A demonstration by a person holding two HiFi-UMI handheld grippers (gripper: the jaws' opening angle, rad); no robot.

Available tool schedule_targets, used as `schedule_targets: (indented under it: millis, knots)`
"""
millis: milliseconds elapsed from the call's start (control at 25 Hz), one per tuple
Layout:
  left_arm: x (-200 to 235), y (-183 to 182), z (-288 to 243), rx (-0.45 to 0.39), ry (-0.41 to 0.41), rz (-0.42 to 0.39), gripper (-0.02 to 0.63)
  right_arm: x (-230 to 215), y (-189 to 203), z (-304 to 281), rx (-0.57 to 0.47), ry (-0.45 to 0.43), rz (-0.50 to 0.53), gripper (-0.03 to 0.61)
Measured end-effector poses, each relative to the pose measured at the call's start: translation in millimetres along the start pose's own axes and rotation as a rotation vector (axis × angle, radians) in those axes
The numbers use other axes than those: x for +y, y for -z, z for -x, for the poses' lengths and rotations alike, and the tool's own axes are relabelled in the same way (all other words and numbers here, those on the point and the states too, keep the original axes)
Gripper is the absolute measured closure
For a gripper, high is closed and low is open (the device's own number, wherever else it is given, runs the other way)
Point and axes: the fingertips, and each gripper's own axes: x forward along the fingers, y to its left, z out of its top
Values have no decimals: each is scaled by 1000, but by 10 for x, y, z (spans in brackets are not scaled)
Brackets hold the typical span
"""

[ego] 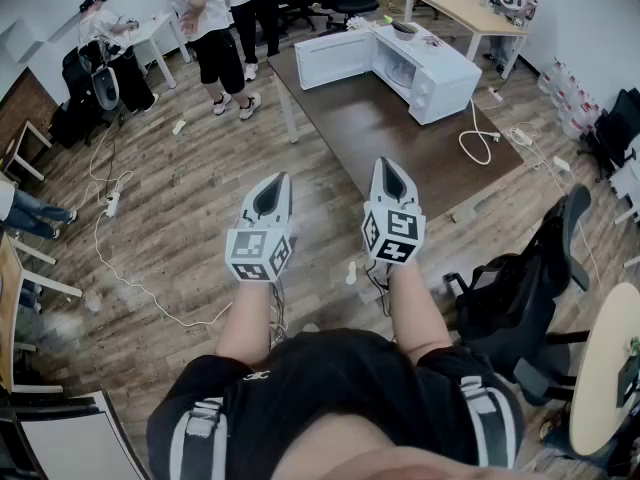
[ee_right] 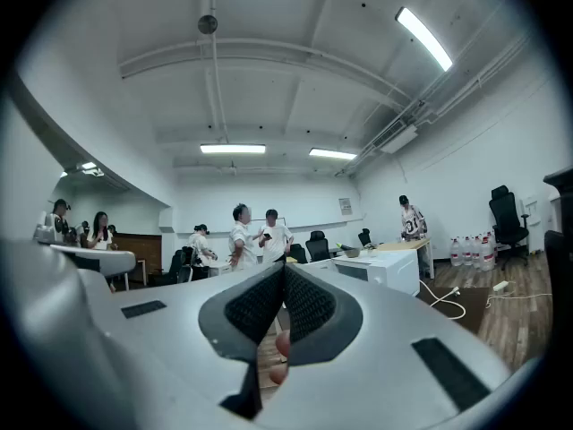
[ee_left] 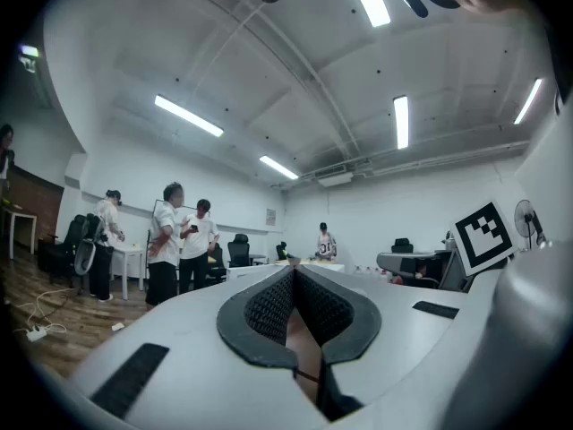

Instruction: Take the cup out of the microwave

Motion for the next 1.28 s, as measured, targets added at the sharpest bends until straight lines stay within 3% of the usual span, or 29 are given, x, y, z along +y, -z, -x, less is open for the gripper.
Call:
schedule_targets:
  millis: [440,880,1280]
  knots:
    - [264,2,41,-5,1,3,612,264,43,-102,0,-3,18,577]
    - [783,56,54,-13,59,0,612,735,114,-323,-16,45,37,577]
    - [1250,237,-185,5,71,3,612,879,303,-735,-8,81,28,577]
